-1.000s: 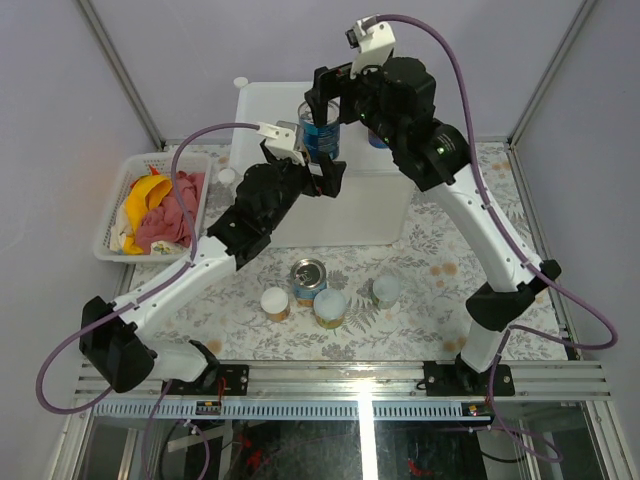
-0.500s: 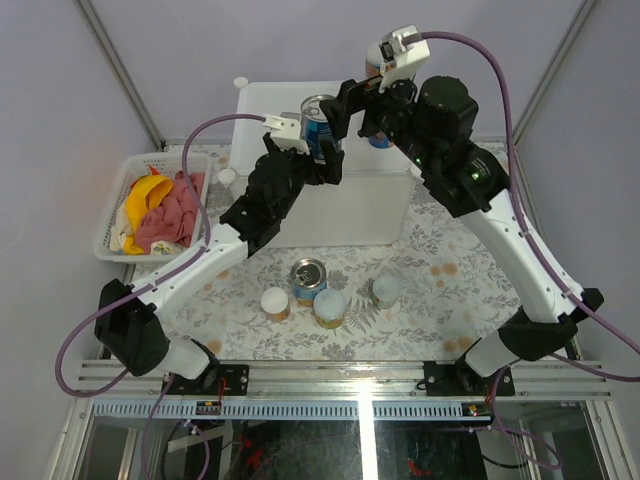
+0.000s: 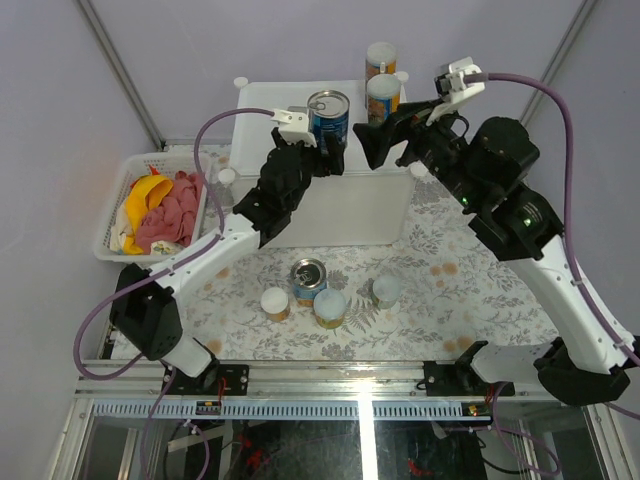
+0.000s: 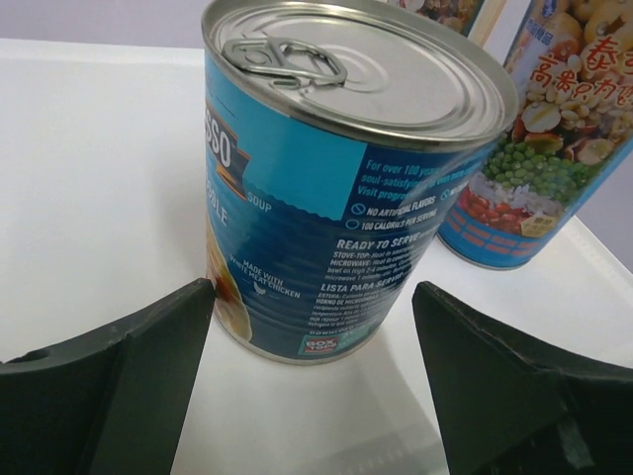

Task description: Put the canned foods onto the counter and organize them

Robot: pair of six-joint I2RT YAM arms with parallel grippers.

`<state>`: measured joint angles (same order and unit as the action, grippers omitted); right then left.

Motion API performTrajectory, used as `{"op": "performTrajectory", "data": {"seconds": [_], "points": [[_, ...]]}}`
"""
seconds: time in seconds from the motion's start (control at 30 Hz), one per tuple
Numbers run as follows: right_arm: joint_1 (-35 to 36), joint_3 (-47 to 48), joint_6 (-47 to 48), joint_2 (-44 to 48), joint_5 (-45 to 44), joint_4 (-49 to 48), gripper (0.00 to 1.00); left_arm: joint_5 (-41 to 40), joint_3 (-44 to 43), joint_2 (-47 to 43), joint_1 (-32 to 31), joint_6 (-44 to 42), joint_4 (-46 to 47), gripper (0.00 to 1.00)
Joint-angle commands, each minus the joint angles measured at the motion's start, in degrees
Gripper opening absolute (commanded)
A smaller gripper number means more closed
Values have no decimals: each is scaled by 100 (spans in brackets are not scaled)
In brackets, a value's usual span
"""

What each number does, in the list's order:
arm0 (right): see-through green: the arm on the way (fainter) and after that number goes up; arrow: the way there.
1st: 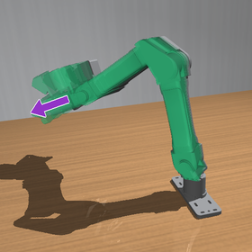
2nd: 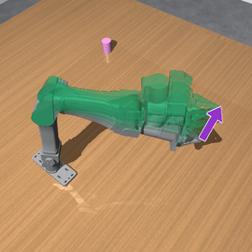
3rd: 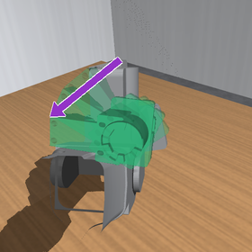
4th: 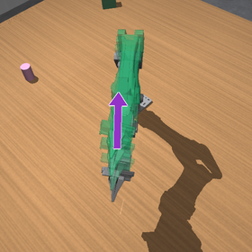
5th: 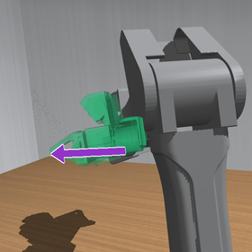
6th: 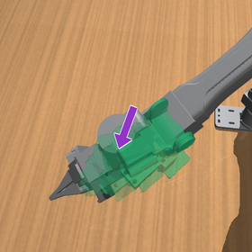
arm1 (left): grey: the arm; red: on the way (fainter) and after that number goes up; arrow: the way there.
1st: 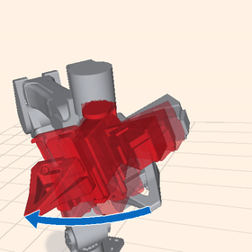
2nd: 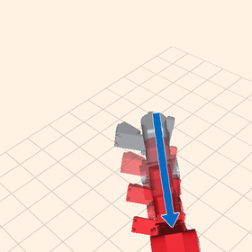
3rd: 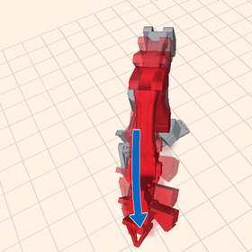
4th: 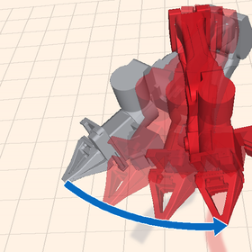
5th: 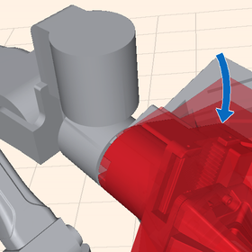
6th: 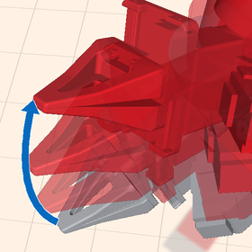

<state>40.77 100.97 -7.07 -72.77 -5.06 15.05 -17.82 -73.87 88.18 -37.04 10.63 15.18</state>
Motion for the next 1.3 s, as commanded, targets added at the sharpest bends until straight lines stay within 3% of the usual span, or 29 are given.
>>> {"op": "performTrajectory", "data": {"seconds": [0.0,0.77,1.0,1.27], "points": [[14,-293,-74,409,-127,-380,100,-187,-270,226,21,59,589,80],[10,-1003,435,1243,-632,-186,100,-1448,-1643,1478,232,377,207,84],[10,-975,558,1150,-708,-241,100,-1125,-1877,1712,521,552,227,84],[10,-1049,650,1098,-868,-320,100,-62,-2117,2090,686,502,581,84]]}}
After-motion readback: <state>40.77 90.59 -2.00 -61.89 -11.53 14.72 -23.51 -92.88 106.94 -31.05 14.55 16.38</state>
